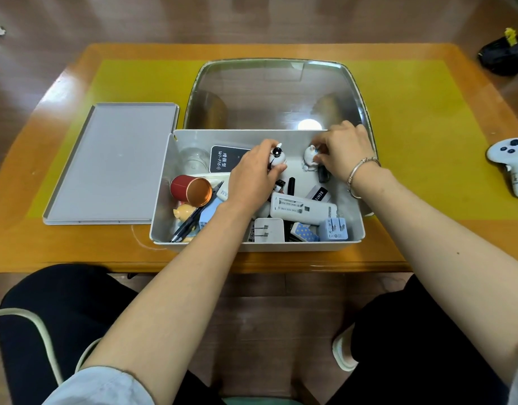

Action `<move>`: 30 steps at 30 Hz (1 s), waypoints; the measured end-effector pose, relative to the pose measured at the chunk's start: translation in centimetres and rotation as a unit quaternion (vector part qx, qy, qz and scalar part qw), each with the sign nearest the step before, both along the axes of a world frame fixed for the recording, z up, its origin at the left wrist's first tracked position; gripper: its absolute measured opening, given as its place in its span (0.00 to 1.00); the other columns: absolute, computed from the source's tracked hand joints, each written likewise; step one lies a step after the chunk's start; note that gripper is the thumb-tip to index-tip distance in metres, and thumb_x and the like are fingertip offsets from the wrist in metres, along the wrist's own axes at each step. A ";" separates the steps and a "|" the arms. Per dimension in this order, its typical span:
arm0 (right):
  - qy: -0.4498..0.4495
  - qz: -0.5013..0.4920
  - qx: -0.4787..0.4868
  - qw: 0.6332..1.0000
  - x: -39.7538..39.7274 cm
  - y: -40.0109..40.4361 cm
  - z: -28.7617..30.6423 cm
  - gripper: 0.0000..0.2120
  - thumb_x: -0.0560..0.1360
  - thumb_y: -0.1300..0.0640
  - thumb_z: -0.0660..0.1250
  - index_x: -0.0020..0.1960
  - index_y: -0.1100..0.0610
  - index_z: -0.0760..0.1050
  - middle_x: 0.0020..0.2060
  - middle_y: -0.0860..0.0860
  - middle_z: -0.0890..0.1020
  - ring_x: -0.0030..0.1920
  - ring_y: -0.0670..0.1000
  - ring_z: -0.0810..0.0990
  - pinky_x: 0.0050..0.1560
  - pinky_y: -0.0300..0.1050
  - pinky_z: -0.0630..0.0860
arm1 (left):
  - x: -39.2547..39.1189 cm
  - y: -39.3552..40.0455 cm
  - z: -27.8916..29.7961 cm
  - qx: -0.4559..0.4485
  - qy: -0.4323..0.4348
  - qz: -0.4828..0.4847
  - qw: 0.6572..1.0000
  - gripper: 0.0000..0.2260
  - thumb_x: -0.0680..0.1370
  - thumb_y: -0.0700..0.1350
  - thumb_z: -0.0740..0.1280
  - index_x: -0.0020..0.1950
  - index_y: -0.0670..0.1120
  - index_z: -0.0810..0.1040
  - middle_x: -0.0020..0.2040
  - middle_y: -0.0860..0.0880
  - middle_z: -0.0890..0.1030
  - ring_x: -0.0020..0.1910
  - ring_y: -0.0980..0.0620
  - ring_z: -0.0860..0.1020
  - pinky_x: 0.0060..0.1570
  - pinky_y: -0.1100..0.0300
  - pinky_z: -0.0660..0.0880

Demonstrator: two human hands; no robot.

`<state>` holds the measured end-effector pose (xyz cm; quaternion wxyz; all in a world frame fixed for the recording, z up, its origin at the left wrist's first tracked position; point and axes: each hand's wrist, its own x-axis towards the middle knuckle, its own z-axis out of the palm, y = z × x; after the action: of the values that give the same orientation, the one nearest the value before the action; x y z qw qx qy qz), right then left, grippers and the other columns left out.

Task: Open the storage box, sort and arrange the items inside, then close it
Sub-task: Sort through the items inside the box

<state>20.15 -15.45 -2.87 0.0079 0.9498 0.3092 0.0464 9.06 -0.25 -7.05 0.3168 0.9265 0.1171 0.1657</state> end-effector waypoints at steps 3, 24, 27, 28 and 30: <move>0.003 0.002 0.012 1.000 0.0 -0.2 0.1 0.14 0.73 0.50 0.68 0.58 0.50 0.78 0.51 0.54 0.79 0.57 0.58 0.72 0.54 0.51 0.64 | -0.1 -0.1 0.1 -0.003 0.002 0.000 1.000 0.14 0.77 0.50 0.67 0.61 0.50 0.70 0.53 0.52 0.79 0.53 0.49 0.75 0.41 0.58 0.64; 0.027 -0.011 0.174 0.984 -1.1 -1.9 -0.2 0.09 0.74 0.52 0.67 0.54 0.52 0.79 0.49 0.52 0.80 0.55 0.56 0.72 0.56 0.52 0.66 | 0.8 1.1 2.0 -0.155 0.016 -0.028 0.987 0.12 0.75 0.40 0.71 0.57 0.48 0.75 0.51 0.47 0.79 0.48 0.47 0.77 0.50 0.53 0.74; 0.029 -0.014 0.175 0.984 -1.3 -1.9 -0.6 0.09 0.75 0.54 0.66 0.55 0.52 0.79 0.50 0.51 0.80 0.56 0.56 0.72 0.57 0.51 0.66 | 1.7 1.1 2.4 -0.153 0.030 -0.051 0.987 0.11 0.76 0.40 0.70 0.54 0.50 0.74 0.44 0.50 0.78 0.40 0.51 0.74 0.41 0.59 0.72; 0.029 -0.017 0.178 0.983 -1.3 -1.8 -0.6 0.10 0.76 0.54 0.66 0.56 0.52 0.78 0.51 0.51 0.80 0.57 0.55 0.72 0.57 0.51 0.66 | 2.0 1.0 2.5 -0.145 0.035 -0.059 0.987 0.11 0.76 0.39 0.70 0.55 0.50 0.74 0.42 0.53 0.76 0.38 0.55 0.73 0.39 0.61 0.69; 0.030 -0.020 0.188 0.982 -1.3 -1.8 -0.7 0.10 0.76 0.55 0.66 0.56 0.53 0.78 0.51 0.52 0.79 0.57 0.55 0.72 0.58 0.51 0.66 | 2.6 0.8 2.4 -0.127 0.050 -0.074 0.988 0.12 0.75 0.38 0.70 0.55 0.48 0.75 0.39 0.58 0.73 0.36 0.59 0.70 0.38 0.62 0.66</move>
<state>18.86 -17.21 -3.61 -0.1790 0.9413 0.2761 0.0749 11.71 0.57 -4.63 0.4367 0.8922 0.0841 0.0787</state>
